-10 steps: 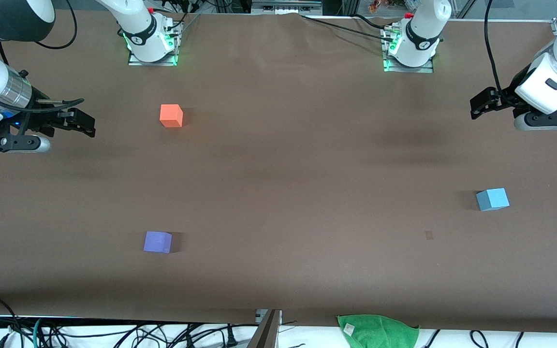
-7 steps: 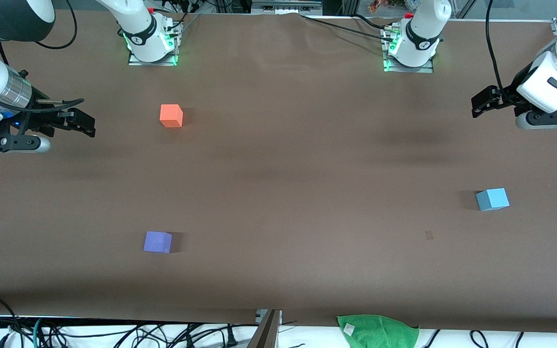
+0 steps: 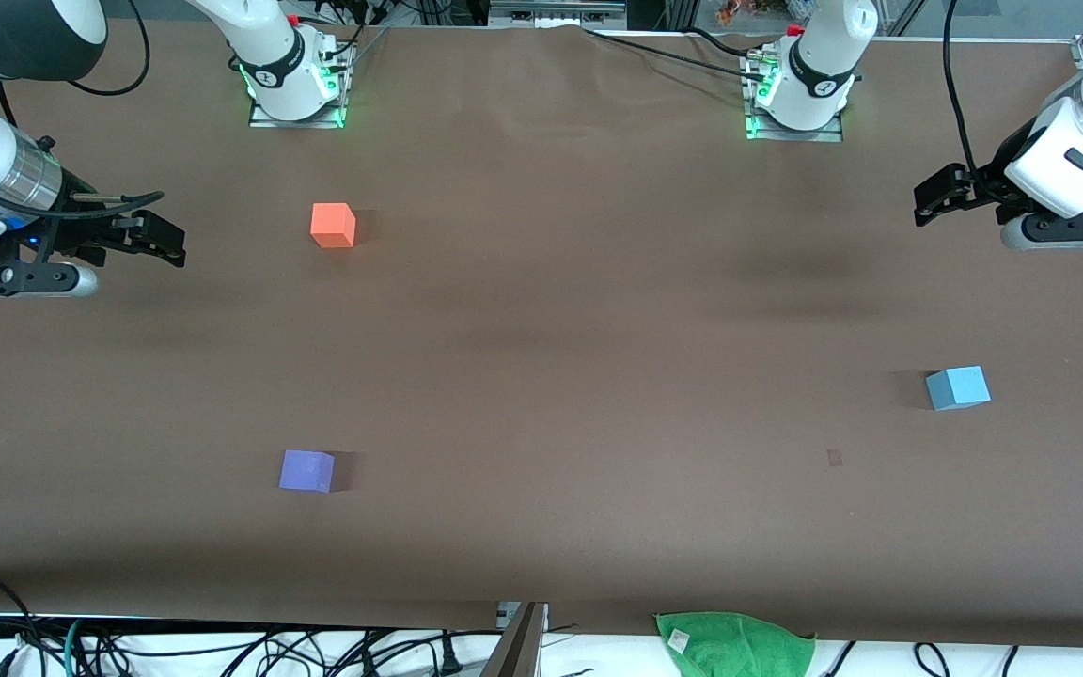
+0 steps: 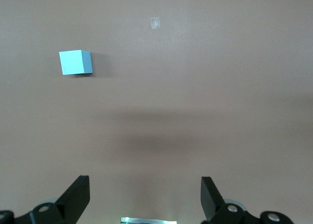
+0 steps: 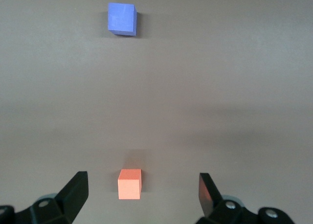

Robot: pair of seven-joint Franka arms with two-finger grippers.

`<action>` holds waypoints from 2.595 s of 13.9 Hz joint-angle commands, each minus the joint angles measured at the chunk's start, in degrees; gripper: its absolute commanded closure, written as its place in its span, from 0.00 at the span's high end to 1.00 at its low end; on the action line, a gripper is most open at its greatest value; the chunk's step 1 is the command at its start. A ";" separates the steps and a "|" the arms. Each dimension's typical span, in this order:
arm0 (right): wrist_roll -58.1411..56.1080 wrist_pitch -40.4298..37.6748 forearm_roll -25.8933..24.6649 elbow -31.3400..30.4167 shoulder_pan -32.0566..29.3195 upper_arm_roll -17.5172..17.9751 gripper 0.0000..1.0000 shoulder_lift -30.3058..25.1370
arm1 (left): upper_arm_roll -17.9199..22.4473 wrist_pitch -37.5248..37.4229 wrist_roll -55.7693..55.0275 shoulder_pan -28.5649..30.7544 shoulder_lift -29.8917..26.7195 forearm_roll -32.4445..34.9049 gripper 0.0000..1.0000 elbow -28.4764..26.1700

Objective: Place blue block between orange and purple blocks

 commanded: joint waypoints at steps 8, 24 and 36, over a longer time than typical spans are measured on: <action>0.16 -0.48 -0.40 0.28 -0.43 0.34 1.00 -0.20 | 0.21 -1.00 2.98 0.64 6.77 -0.66 1.00 6.22; 0.16 -0.48 -0.40 0.28 -0.43 0.34 1.00 -0.20 | 0.29 22.19 12.91 14.08 27.24 7.43 1.00 5.43; 0.07 -0.39 -0.40 0.28 -0.43 0.34 1.00 -0.20 | -0.23 34.34 13.44 21.03 40.35 6.37 1.00 3.50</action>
